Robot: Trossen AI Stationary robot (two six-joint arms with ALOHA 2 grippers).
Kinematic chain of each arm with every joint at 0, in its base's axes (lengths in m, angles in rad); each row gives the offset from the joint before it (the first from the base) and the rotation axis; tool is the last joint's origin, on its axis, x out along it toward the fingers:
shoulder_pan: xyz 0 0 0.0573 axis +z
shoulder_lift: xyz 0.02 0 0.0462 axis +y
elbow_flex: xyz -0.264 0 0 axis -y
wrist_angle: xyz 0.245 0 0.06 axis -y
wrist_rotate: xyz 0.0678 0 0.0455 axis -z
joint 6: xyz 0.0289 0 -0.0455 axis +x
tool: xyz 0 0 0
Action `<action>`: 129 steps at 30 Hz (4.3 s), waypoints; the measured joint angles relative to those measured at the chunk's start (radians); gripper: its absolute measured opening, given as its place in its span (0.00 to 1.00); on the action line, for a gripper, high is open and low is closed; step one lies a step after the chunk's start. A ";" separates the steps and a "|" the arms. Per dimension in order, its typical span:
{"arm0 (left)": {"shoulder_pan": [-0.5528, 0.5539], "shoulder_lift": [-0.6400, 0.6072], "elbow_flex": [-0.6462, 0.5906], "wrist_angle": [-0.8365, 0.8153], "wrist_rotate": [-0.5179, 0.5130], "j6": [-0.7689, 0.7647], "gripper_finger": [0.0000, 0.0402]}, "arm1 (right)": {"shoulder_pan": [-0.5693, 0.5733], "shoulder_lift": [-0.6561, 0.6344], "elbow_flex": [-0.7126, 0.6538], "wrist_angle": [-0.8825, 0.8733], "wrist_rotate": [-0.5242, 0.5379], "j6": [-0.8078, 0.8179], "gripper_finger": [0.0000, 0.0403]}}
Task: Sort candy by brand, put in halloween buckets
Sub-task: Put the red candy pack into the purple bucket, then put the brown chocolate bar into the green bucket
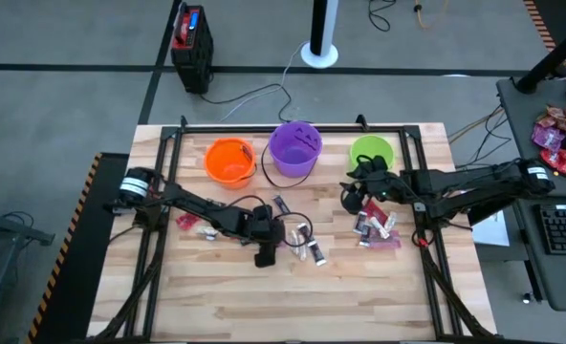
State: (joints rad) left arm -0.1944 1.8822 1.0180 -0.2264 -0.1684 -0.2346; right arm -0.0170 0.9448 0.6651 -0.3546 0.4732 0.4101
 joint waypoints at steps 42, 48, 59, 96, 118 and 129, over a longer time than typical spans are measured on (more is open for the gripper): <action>0.184 -0.456 -0.005 0.221 -0.154 0.653 0.00 | 0.000 0.008 -0.021 0.054 -0.001 -0.014 0.44; 0.446 -0.410 0.004 0.250 0.018 0.637 0.00 | -0.001 0.008 -0.021 0.053 0.000 -0.018 0.44; 0.582 -0.155 0.252 -0.024 0.134 0.623 0.00 | -0.003 0.007 -0.021 0.054 0.036 -0.014 0.44; 0.449 -0.339 0.268 -0.168 0.135 0.594 0.24 | 0.000 0.007 0.042 -0.177 -0.331 0.320 0.44; 0.237 -0.782 -0.191 0.160 0.036 0.411 0.24 | 0.039 0.369 0.050 -0.429 -0.449 0.716 0.44; 0.237 -0.798 -0.243 0.175 0.020 0.408 0.24 | 0.039 0.488 0.056 -0.335 -0.444 0.696 0.44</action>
State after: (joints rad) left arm 0.0425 1.0845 0.7753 -0.0517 -0.1486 0.1738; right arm 0.0219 1.4331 0.7207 -0.6897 0.0294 1.1065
